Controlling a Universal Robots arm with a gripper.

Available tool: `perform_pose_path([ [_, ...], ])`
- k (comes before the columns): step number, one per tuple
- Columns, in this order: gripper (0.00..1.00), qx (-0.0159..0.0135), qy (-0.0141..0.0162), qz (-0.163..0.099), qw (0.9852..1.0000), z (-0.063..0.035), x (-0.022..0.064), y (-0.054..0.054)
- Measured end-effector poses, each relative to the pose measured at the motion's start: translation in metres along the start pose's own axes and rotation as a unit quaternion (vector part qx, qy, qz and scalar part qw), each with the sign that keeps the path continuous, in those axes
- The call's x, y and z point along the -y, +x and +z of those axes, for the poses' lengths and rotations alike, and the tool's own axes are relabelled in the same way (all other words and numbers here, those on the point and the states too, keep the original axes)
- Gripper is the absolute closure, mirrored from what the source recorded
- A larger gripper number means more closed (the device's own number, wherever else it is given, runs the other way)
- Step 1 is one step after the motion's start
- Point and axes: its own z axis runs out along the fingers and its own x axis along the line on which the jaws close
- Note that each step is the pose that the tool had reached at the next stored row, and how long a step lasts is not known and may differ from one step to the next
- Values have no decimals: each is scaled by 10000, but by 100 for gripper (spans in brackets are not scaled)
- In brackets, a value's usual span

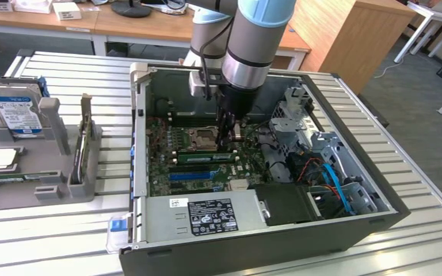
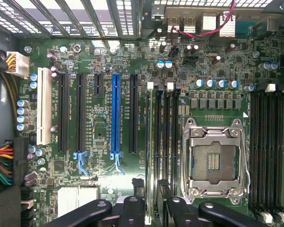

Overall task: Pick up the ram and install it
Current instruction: 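Press down the ram until it locks into place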

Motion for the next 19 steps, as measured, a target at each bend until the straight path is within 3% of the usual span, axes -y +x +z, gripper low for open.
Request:
perform_pose_path([
  [7, 76, 0, 0, 0, 10000, 0, 0, 0],
  [9, 88, 0, 0, 0, 10000, 0, 0, 0],
  [16, 89, 0, 0, 0, 10000, 0, 1, 0],
  [19, 89, -1, 0, 0, 10000, -1, 43, 0],
])
